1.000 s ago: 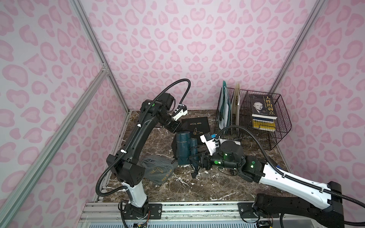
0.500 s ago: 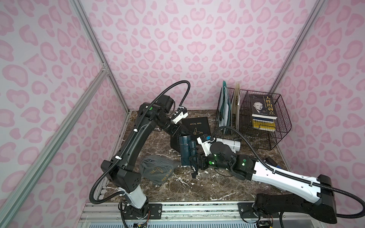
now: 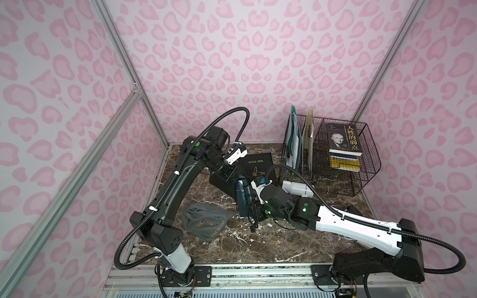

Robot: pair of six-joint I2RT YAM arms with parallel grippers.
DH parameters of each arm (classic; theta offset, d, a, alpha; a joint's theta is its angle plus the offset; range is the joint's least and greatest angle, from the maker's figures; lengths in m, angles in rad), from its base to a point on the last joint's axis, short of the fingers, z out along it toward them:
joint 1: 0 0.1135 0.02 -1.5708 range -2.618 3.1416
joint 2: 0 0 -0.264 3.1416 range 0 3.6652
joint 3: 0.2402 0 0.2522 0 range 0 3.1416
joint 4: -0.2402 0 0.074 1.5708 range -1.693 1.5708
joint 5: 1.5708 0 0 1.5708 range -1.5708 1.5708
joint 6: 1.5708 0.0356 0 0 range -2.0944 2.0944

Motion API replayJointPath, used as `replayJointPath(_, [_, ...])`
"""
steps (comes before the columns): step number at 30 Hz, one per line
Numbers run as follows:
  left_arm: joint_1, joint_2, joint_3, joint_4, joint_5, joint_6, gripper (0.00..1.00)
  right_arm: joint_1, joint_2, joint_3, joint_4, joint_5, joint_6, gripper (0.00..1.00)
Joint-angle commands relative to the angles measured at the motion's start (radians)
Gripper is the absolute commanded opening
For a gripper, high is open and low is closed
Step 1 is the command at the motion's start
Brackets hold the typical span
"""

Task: Pack away hair dryers
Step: Place the hair dryer in the drawstring bag.

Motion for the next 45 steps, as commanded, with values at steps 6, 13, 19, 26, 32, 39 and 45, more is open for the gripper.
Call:
replayJointPath(6, [-0.017, -0.022, -0.046, 0.015, 0.041, 0.003, 0.02, 0.027, 0.06, 0.074, -0.018, 0.031, -0.05, 0.0])
replayJointPath(13, [-0.057, -0.046, -0.08, 0.025, 0.064, -0.001, 0.02, 0.02, 0.076, 0.083, -0.002, 0.016, -0.031, 0.0])
replayJointPath(19, [-0.075, -0.078, -0.097, 0.028, 0.06, -0.005, 0.02, -0.006, 0.074, 0.069, 0.006, -0.015, 0.003, 0.0])
replayJointPath(26, [-0.08, -0.106, -0.164, 0.038, 0.059, 0.004, 0.02, -0.025, 0.009, -0.003, 0.114, -0.065, 0.047, 0.0])
replayJointPath(32, [-0.092, -0.113, -0.199, 0.042, 0.077, 0.011, 0.02, -0.027, -0.062, -0.075, 0.229, -0.103, 0.062, 0.0])
replayJointPath(39, [-0.124, -0.124, -0.2, 0.034, 0.104, 0.021, 0.02, -0.035, -0.03, -0.062, 0.21, -0.135, 0.069, 0.0])
replayJointPath(45, [-0.134, -0.132, -0.179, 0.021, 0.137, 0.029, 0.02, -0.041, 0.017, -0.034, 0.178, -0.177, 0.067, 0.0])
